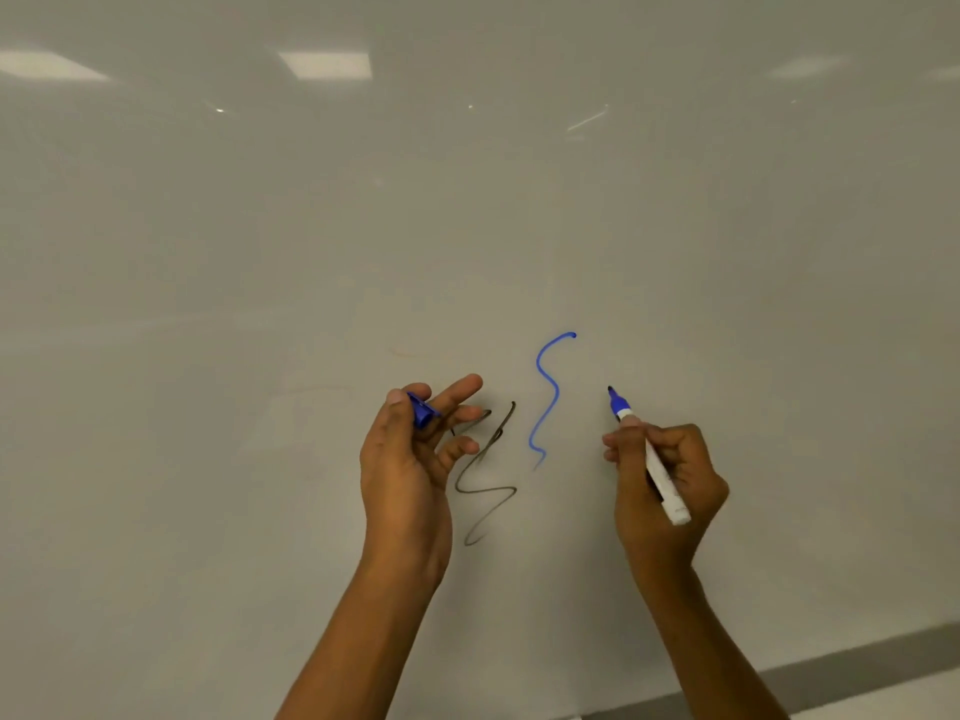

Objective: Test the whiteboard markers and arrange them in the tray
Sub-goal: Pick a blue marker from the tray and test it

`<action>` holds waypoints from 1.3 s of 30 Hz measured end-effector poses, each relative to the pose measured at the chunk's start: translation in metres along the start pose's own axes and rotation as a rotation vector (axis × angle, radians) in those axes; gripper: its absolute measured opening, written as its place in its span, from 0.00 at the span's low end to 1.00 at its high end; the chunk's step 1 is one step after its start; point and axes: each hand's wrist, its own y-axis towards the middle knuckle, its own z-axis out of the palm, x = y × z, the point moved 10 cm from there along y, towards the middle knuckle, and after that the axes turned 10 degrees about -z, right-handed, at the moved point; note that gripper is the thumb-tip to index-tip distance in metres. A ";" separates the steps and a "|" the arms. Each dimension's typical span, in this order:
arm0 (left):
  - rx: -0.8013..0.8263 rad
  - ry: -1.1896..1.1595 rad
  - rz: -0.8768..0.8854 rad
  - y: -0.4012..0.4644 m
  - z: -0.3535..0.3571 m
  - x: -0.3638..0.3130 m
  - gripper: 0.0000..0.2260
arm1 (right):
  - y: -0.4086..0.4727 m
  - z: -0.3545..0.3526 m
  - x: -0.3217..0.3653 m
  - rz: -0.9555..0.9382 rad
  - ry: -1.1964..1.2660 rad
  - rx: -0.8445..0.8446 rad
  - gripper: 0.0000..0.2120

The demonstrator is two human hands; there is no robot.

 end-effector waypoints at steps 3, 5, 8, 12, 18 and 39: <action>0.020 0.002 -0.040 0.000 -0.001 0.009 0.13 | -0.017 0.016 -0.001 -0.028 -0.117 0.082 0.15; 0.013 0.024 -0.058 0.000 -0.006 0.016 0.14 | -0.050 0.025 -0.007 0.003 -0.107 0.195 0.18; -0.057 0.035 -0.107 -0.004 -0.026 0.030 0.16 | -0.090 0.038 -0.002 0.111 -0.021 0.327 0.17; -0.114 0.002 -0.202 -0.012 -0.054 0.044 0.15 | -0.095 0.037 0.028 0.302 0.237 0.148 0.14; -0.136 -0.301 -0.392 -0.029 -0.082 0.064 0.14 | -0.115 0.075 0.070 0.238 0.315 0.377 0.12; -0.542 -0.031 -0.342 -0.071 -0.214 0.077 0.10 | -0.235 0.159 0.088 0.172 0.464 0.764 0.12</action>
